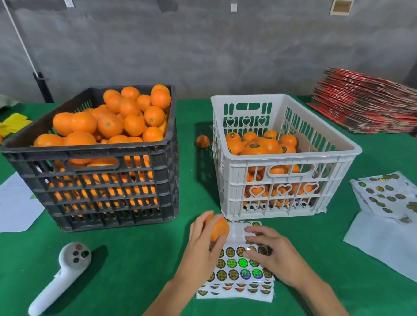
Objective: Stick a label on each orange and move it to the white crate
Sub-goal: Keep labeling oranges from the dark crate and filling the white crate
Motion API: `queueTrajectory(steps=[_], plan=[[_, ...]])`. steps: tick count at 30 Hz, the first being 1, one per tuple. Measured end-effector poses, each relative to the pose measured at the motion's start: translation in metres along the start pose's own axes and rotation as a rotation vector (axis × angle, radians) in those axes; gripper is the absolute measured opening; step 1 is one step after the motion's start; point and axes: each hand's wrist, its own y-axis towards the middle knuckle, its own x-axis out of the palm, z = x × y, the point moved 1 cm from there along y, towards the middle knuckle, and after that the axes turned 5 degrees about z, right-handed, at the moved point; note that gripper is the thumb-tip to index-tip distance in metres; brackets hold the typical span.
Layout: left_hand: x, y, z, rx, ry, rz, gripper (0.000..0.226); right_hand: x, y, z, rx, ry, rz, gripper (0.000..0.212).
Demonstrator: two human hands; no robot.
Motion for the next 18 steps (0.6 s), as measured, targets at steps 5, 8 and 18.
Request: queueTrajectory(steps=[5,8,18], plan=[[-0.002,0.000,0.001,0.040,0.033,-0.065,0.054,0.001,0.002,0.001,0.037,0.084,0.089,0.031],[0.000,-0.001,-0.001,0.113,0.088,-0.066,0.054,0.001,0.003,0.001,0.071,0.121,0.133,0.018],[-0.006,-0.001,0.004,0.019,-0.038,-0.039,0.070,-0.001,0.010,-0.024,0.119,0.219,0.425,0.013]])
